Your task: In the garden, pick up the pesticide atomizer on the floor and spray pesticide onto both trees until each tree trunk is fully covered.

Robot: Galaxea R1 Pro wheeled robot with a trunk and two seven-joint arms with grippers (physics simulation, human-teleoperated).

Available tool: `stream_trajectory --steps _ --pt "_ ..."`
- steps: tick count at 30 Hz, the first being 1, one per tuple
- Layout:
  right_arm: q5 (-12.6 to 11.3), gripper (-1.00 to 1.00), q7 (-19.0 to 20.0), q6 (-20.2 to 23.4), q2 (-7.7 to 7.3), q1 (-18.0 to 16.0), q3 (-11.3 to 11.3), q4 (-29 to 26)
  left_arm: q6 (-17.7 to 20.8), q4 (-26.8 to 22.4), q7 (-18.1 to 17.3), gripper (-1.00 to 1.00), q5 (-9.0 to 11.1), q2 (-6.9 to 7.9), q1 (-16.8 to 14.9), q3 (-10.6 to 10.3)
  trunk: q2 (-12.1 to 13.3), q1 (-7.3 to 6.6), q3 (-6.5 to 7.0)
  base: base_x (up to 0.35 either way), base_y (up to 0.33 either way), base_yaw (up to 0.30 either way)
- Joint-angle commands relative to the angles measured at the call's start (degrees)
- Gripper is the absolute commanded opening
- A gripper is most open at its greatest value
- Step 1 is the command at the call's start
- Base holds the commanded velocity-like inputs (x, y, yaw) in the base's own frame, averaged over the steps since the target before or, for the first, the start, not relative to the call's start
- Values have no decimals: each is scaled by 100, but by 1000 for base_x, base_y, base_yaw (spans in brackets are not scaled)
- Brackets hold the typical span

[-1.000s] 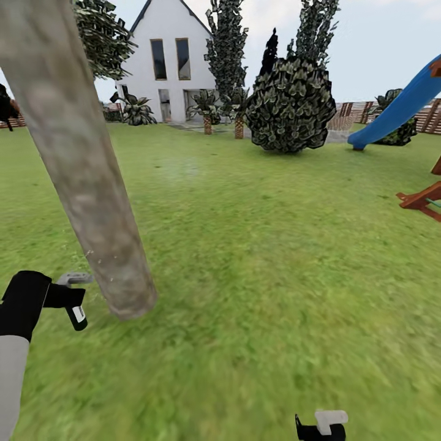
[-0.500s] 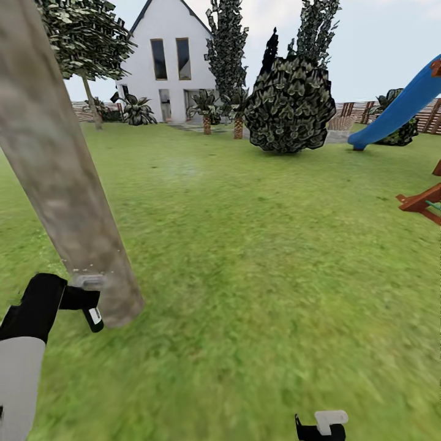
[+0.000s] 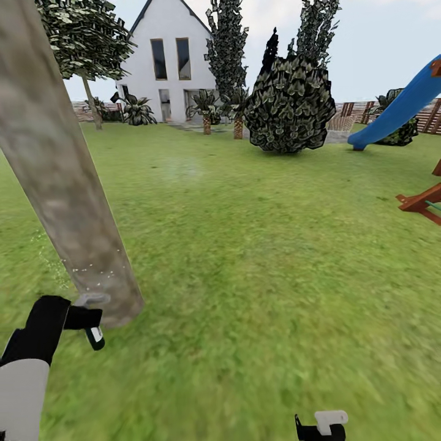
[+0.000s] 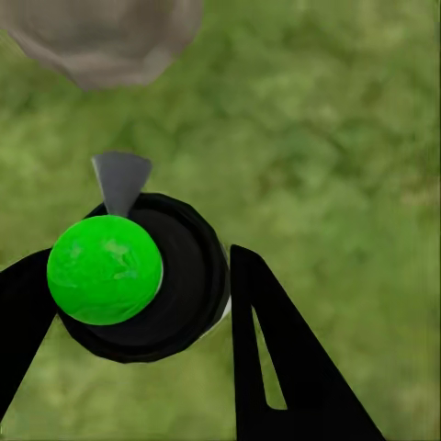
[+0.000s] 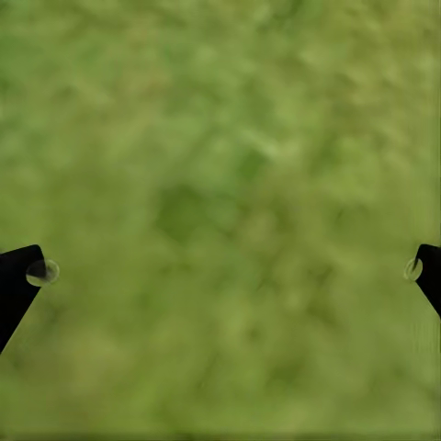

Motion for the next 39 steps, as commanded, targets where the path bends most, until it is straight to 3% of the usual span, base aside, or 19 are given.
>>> stream_trajectory --steps 1,3,4,5,8,16,19,20,23,25,27,28,29,30,39 --pt "0 100 0 0 0 1 0 0 -50 -2 8 -100 -13 5 2 176 0 0 0 0 0 0" --pt "0 100 0 0 0 -1 0 0 -105 -13 15 -100 -38 116 4 704 0 0 0 0 0 0" --pt "0 100 0 0 0 -1 0 0 -196 -15 16 -100 -23 317 5 938 0 0 0 0 0 0" --pt "0 100 0 0 0 -2 0 0 -252 -19 17 -100 -14 414 5 1011 0 0 0 0 0 0" --pt "0 100 0 0 0 -2 0 0 -282 -92 17 -100 -8 473 -12 1054 0 0 0 0 0 0" --pt "0 100 0 0 0 -2 2 0 -359 -200 0 -100 -4 445 -66 983 0 0 0 0 0 0" --pt "0 100 0 -1 0 -2 0 0 -1088 363 18 -100 -9 405 296 1004 0 0 0 0 0 0" --pt "0 100 0 0 0 -2 7 0 -1268 829 24 -100 -43 402 345 1037 0 0 0 0 0 0" --pt "0 100 0 0 0 -2 8 0 -1766 1386 83 -100 -54 403 401 1035 0 0 0 0 0 0" --pt "0 100 0 -3 0 -2 8 0 -2124 1819 838 -100 9 372 423 1052 0 0 0 0 0 0" --pt "0 100 0 -1 1 -2 9 0 -2162 1877 1070 -100 76 320 426 1070 0 0 0 0 0 0" --pt "0 100 0 0 1 -2 9 0 -2170 1862 1128 -100 198 307 427 1075 0 0 0 0 0 0" --pt "0 100 0 -2 -7 -2 2 0 -2185 1892 1662 -100 564 295 429 1099 0 0 0 0 0 0" --pt "0 100 0 -5 -8 -2 0 0 -2190 1956 1924 -100 638 282 433 1114 0 0 0 0 0 0" --pt "0 100 0 0 0 -1 0 0 -2190 1966 2074 -100 672 271 436 1115 0 0 0 155 0 0"
